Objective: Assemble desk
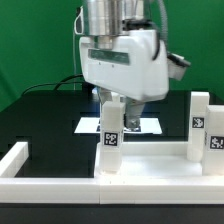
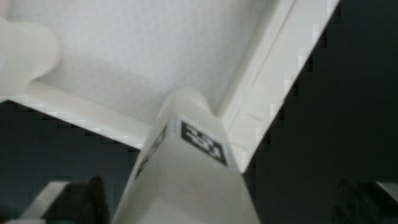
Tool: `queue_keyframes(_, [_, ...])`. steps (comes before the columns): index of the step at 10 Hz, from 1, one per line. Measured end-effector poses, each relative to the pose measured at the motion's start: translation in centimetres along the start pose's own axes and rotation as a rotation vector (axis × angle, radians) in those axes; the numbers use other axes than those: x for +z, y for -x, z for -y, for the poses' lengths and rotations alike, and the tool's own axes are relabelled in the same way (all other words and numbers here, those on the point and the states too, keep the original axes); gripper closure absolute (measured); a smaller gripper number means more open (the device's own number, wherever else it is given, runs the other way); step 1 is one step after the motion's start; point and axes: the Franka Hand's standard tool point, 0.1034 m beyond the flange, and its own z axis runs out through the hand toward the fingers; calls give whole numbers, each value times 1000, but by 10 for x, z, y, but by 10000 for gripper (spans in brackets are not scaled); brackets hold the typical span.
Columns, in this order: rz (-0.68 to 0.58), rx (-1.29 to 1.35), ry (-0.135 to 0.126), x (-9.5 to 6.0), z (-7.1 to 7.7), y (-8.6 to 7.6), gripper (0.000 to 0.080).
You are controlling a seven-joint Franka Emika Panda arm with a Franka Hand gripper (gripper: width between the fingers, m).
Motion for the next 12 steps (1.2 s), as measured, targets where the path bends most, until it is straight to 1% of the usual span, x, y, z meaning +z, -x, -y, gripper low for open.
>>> queue_keyframes(2, [-1, -137, 1, 0, -1, -1, 151])
queue_keyframes(3, [-3, -246, 3, 0, -1, -2, 151])
queue_keyframes(4, [-15, -464, 8, 0, -2, -4, 151])
queue_keyframes(5, [-24, -605, 5, 3, -3, -5, 151])
queue_keyframes(6, [-32, -647, 4, 7, -6, -3, 151])
queue_keyframes(7, [-62, -731, -5, 7, -10, -5, 151])
queue_keyframes(9, [-59, -719, -4, 8, -11, -5, 151])
queue_keyframes(11, [-59, -699, -4, 8, -12, -5, 406])
queue_keyframes(12, [-58, -611, -7, 9, -12, -5, 406])
